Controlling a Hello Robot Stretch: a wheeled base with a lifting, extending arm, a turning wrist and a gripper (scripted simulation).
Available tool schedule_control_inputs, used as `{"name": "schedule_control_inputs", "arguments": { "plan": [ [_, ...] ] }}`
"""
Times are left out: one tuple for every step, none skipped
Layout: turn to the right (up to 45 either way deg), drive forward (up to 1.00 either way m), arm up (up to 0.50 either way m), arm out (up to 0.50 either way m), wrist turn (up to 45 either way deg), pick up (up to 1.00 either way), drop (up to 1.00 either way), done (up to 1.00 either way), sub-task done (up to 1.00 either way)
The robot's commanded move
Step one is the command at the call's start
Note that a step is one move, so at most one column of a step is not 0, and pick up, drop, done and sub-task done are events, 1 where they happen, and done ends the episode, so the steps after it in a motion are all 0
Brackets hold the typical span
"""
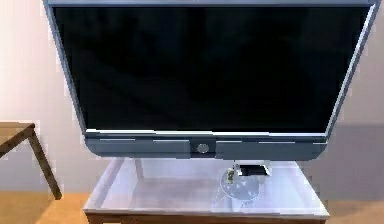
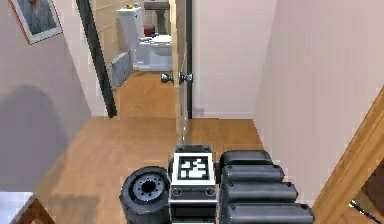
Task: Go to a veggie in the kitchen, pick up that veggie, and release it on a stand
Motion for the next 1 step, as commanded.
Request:
{"name": "schedule_control_inputs", "arguments": {
  "plan": [
    [-45.0, 0.0, 0.0, 0.0, 0.0, 0.0, 0.0, 0.0, 0.0]
  ]
}}
